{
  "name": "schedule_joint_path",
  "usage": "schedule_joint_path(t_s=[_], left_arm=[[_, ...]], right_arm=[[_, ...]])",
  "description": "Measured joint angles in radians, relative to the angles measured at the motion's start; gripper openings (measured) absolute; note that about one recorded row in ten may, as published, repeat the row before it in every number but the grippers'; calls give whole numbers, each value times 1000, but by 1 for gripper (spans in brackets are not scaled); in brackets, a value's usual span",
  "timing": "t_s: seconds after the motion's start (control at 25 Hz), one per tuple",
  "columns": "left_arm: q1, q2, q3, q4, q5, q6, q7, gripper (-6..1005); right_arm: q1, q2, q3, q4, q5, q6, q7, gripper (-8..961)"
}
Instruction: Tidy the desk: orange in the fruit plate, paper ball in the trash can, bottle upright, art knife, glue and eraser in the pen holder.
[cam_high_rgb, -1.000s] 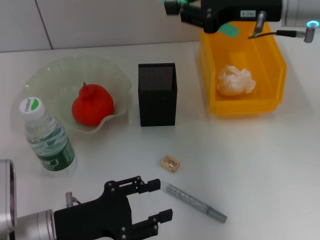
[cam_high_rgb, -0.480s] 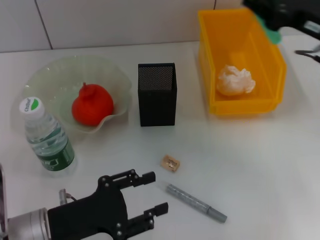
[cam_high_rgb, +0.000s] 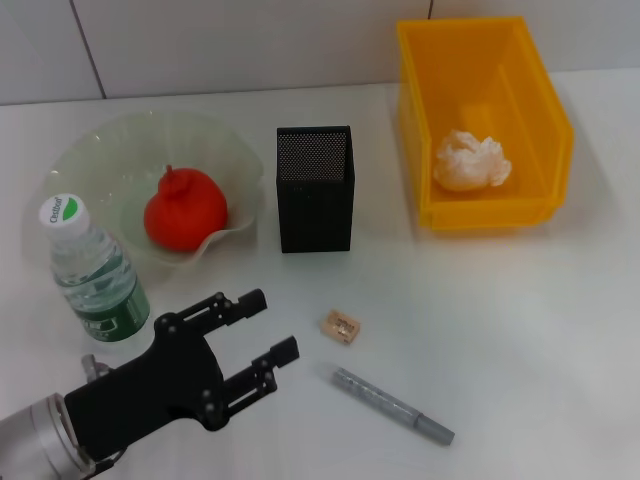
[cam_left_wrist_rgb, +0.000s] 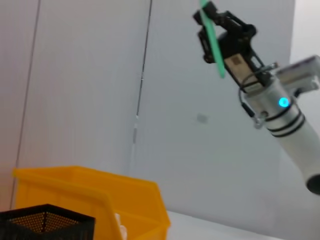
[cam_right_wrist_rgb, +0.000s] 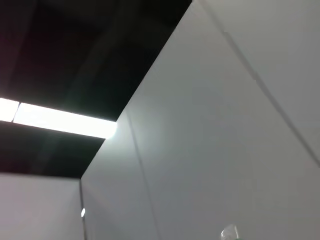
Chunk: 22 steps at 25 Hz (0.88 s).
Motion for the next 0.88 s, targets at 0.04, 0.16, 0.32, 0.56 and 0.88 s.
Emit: schedule_joint_path(t_s=[0.04,0.16,0.32,0.56,0.88], left_arm=[[-7,0,0,-3,-5,-1,-35,609],[-21,4,0,-4,-5,-3,-102,610],[-64,13,-37,1,-4,-3,-281,610],[-90,20,-80,20,2,3,-396,610],[-130,42,-131,34,4,8,-569,608]], right_arm=[[0,0,0,40,58,-6,39,169],[4,-1,1,65,95,2,108,169],[33,-22,-6,72,107,43,338,169],[45,-68,-36,76,93,73,566,169],[47,-71,-120,69,90,73,641,169]])
